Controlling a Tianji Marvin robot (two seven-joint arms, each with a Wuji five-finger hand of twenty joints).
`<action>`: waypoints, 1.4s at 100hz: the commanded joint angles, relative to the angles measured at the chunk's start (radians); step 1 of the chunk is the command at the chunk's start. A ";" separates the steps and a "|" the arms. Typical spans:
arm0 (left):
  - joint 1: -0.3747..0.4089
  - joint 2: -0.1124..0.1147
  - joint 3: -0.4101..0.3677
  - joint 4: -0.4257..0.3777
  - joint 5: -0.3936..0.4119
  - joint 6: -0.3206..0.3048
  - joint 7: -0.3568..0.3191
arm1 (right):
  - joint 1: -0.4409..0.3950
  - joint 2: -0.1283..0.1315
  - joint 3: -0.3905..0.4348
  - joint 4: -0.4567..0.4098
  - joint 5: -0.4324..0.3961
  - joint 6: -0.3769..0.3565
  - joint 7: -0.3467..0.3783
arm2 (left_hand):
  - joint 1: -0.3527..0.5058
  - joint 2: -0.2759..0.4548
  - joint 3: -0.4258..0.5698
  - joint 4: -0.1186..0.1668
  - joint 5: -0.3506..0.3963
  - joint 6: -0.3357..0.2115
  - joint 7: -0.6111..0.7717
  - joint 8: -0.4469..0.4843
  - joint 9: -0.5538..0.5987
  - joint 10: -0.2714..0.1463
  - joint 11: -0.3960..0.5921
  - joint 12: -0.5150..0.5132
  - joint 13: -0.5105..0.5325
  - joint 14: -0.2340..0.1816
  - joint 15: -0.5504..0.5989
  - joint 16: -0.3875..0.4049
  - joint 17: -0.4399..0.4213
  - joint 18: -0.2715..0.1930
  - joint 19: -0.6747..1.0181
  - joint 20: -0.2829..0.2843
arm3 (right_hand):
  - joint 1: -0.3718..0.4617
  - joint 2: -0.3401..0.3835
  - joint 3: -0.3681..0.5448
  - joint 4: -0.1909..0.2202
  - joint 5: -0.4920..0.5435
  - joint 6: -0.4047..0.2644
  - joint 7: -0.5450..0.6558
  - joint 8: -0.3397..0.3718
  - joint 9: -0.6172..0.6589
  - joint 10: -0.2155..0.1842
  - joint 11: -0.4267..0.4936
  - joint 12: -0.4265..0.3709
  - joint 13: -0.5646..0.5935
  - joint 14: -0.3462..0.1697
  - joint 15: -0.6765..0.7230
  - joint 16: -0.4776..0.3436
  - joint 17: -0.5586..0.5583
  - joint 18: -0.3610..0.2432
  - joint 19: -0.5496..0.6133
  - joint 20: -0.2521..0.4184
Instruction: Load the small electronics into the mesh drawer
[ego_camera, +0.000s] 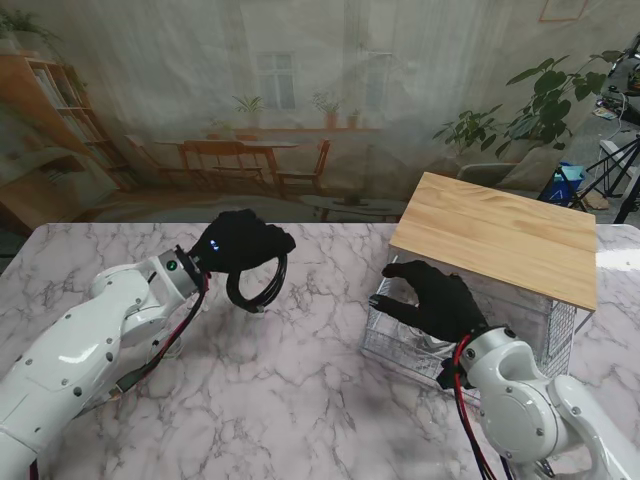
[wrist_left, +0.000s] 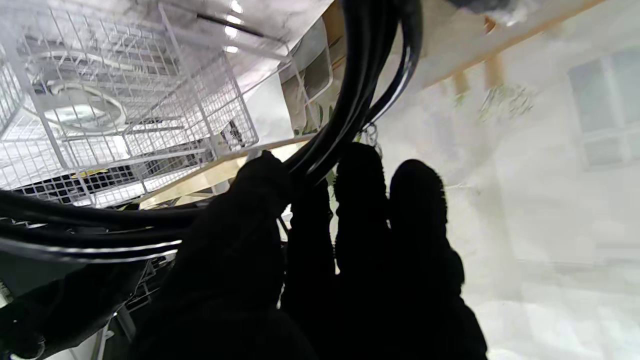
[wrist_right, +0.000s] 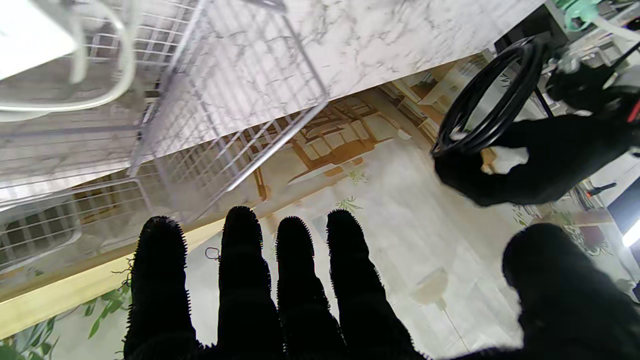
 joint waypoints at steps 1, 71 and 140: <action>-0.049 -0.025 0.021 -0.037 -0.006 -0.002 -0.019 | 0.029 -0.011 -0.018 0.000 0.001 0.015 0.014 | 0.112 0.078 0.082 0.048 0.006 -0.018 0.099 0.037 0.045 -0.012 0.109 0.056 0.013 0.000 0.031 -0.003 0.014 -0.039 0.035 0.024 | -0.080 -0.034 0.015 -0.028 0.033 0.038 0.004 0.010 -0.011 0.012 0.026 0.014 0.000 -0.011 0.032 0.011 -0.009 -0.010 0.010 0.016; -0.228 -0.065 0.245 -0.009 -0.067 0.093 -0.058 | 0.322 -0.028 -0.304 0.088 0.068 0.348 0.015 | 0.105 0.075 0.097 0.062 0.009 -0.007 0.090 0.034 0.046 -0.007 0.100 0.062 0.013 0.001 0.034 -0.005 0.016 -0.039 0.038 0.023 | -0.163 -0.087 0.075 -0.051 0.055 0.063 0.032 0.120 -0.118 0.050 -0.014 -0.014 -0.045 0.016 0.013 -0.002 -0.053 0.055 -0.021 -0.014; -0.156 -0.060 0.203 -0.080 -0.063 0.026 -0.055 | 0.419 -0.091 -0.387 0.188 0.157 0.455 -0.163 | 0.096 0.071 0.105 0.066 0.009 -0.005 0.086 0.035 0.048 -0.006 0.093 0.062 0.012 0.002 0.032 -0.008 0.015 -0.038 0.040 0.020 | 0.534 -0.164 0.357 -0.113 0.155 -0.156 0.935 0.154 0.156 -0.040 0.303 0.229 0.123 -0.054 0.333 0.167 -0.030 0.014 -0.021 -0.015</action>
